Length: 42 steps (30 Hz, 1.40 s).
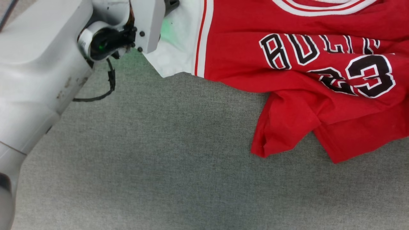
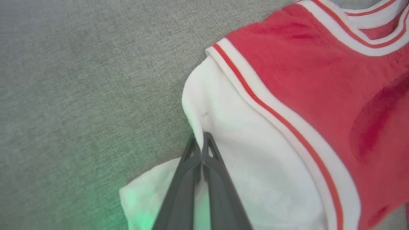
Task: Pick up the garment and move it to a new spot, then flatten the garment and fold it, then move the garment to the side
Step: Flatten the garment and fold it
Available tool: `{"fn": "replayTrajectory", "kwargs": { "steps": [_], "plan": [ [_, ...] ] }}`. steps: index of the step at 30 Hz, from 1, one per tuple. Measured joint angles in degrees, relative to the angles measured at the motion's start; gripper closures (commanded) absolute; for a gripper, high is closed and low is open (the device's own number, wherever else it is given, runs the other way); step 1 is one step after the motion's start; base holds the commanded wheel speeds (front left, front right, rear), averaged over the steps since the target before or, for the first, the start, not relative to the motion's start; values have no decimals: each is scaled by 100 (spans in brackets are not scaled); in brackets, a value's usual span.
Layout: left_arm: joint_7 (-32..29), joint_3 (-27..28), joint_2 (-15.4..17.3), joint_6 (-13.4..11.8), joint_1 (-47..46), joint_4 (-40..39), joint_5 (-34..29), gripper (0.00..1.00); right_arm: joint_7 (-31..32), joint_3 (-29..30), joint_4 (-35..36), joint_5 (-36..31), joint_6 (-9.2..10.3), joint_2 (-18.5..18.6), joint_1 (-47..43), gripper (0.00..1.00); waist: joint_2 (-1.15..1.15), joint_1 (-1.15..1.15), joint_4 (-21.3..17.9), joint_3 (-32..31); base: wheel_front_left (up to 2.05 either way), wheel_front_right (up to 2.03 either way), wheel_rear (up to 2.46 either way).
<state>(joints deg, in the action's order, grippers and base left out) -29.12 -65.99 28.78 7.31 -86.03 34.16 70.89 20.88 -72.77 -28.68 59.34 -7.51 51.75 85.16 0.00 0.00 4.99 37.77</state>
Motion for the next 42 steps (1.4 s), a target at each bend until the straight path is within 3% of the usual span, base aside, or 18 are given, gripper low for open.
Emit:
{"fn": "replayTrajectory", "kwargs": {
  "steps": [10,22,26,29,33,42],
  "plan": [
    [1898,292,13,8,-259,517,226,100,-1248,157,-703,-10,-2,-154,634,100,0,0,-59,-260,0,0,0],
    [4039,1362,-480,9,-2023,2030,428,100,-3161,1370,-3045,-519,-3,-1295,2446,100,0,0,-240,-591,0,0,0],
    [4320,1596,-584,18,-2335,2075,480,100,-3466,1594,-3645,-694,-3,-1618,2815,100,0,0,-284,-715,0,0,0],
    [4258,1488,-572,18,-2030,1915,586,100,-3511,1492,-3683,-760,-3,-1750,2599,100,0,0,-295,-821,0,0,0],
    [4147,1292,-309,16,-1116,1310,892,100,-3550,1250,-3435,-747,-3,-1704,1875,100,0,0,-298,-964,0,0,0],
    [4320,840,653,16,1444,-802,1522,100,-3584,1050,-1752,-223,-3,-816,-364,100,0,0,-307,-1244,0,0,0]
  ]
}}
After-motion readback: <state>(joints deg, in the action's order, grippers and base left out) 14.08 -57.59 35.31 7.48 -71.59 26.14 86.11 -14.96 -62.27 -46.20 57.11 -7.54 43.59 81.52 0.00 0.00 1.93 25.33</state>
